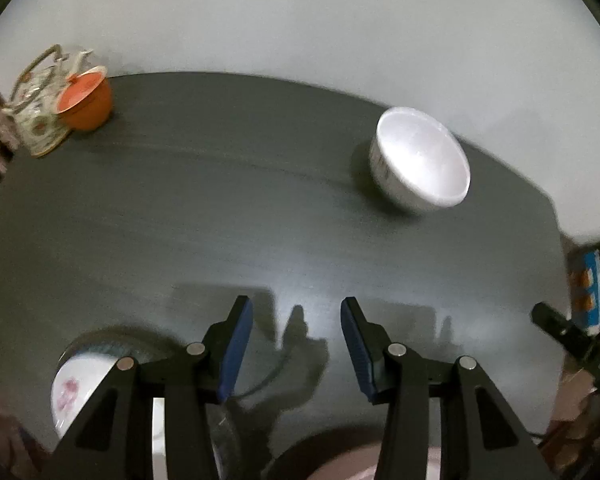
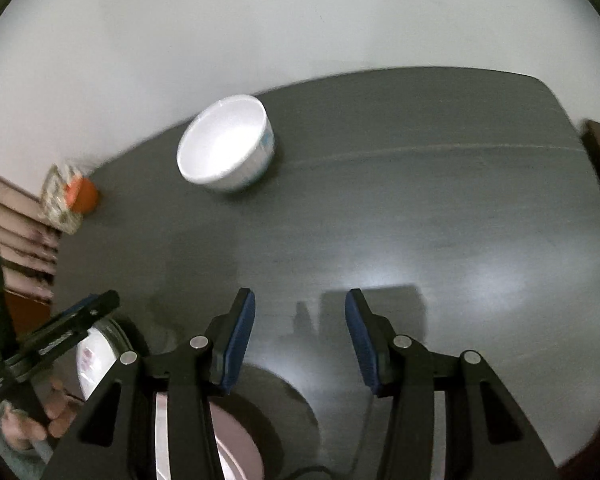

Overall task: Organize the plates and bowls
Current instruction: 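Move both tools to the small blue-banded white bowl, then grip the small bowl rim with both tools and lift it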

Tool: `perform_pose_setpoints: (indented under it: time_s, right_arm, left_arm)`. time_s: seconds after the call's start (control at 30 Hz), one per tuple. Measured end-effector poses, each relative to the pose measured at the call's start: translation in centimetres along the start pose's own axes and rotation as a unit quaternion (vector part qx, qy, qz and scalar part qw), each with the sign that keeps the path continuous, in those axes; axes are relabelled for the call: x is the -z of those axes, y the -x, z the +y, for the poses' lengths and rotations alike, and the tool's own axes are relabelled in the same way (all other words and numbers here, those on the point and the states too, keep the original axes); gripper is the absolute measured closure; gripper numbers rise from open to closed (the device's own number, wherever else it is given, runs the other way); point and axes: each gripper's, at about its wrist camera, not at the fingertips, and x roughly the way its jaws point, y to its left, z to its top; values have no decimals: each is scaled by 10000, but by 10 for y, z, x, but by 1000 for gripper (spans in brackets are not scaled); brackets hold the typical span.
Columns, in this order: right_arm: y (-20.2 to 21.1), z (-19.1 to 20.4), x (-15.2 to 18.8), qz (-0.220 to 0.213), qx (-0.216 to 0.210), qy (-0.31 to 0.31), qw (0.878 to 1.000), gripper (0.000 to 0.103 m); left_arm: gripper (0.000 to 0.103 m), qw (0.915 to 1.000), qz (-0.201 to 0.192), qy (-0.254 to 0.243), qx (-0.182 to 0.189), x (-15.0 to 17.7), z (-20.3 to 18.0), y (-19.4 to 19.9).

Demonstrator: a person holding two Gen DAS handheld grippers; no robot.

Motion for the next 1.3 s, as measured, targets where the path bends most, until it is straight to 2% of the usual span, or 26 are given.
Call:
perform_pose_setpoints:
  time_s: [0.1,0.2,0.33,0.6,0.9,0.97,1.03,1.2,1.23,1.3]
  right_arm:
    - [-8,-2,-24,-197,-73,-73,9998,58]
    - [-13,-6,-43,-531,35,-197,9984,57]
    - [-31,-3,-71,-480,-196,-299,9982,57]
    - [-73,20,-113,-201,-245,-150,9994,57]
    - [-112,33,-126,81,-7,-201,9998,57]
    - [-118,35,-126,105,21,-230,9997,62]
    - [-123,34,-126,146,31,-262,9995,74]
    - [-122,32,-125,108,-34,-212,9997,80]
    - [-122,32,-125,98,-34,-206,9997,81]
    - [-122,33,-124,105,-74,-197,9997,84]
  left_arm:
    - [56,9997,-76,70,223,-22,-5,-10]
    - [56,9991,-124,131,377,-44,-13,-21]
    - [56,9969,-40,352,706,-68,-21,-36]
    - [56,9959,170,460,757,-95,-37,-69]
    - [56,9976,286,284,565,-108,-48,-100]
    - [56,9978,317,246,527,-110,-52,-108]
    - [57,9979,306,219,519,-111,-55,-112]
    - [57,9987,289,97,420,-113,-61,-122]
    - [58,9986,304,90,416,-112,-64,-124]
    - [69,9984,368,49,421,-110,-66,-128]
